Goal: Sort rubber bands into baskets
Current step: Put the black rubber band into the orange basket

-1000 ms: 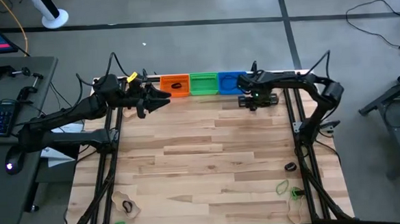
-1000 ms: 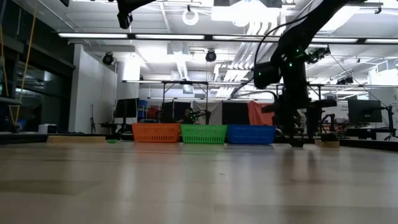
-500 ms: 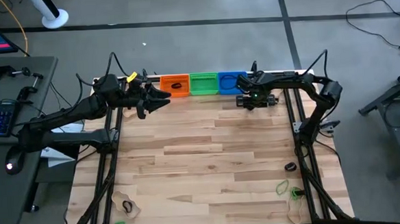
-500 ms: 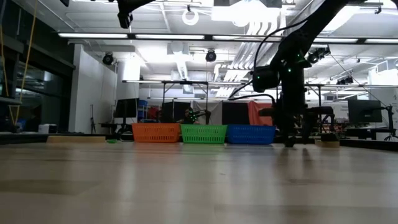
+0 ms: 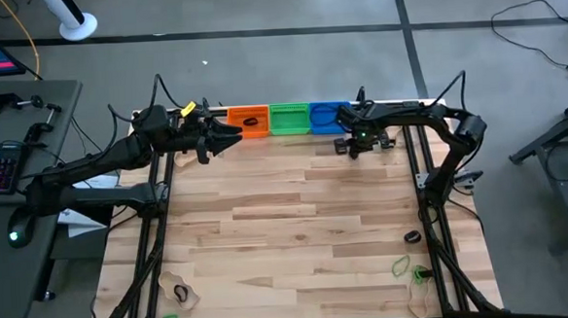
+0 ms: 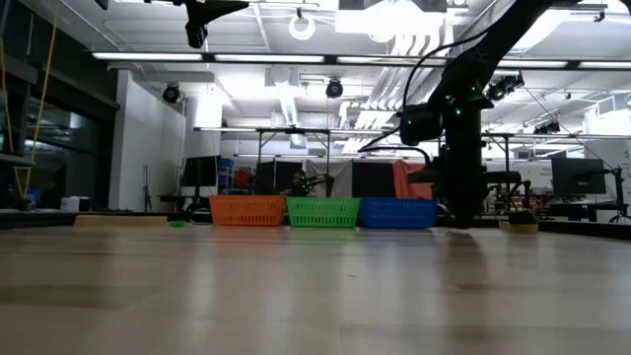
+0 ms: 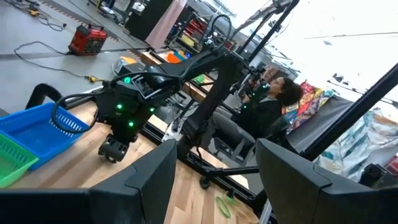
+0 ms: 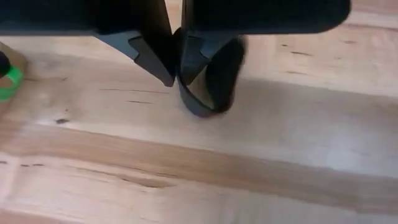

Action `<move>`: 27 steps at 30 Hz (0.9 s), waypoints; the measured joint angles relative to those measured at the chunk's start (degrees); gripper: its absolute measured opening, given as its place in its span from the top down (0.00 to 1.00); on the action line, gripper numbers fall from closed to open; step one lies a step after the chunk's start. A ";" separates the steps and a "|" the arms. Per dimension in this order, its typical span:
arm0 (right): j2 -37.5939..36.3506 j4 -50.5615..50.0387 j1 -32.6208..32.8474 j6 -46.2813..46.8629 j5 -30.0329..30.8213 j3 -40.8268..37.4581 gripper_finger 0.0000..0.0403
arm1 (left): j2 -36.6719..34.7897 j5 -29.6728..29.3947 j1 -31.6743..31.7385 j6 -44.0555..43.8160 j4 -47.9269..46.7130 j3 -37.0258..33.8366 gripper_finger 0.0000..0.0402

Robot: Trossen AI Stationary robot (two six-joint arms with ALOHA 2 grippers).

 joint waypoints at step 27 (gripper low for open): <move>-8.49 55.75 14.06 -11.45 -41.72 4.94 1.00 | -1.47 3.91 0.00 -4.54 20.04 0.13 0.47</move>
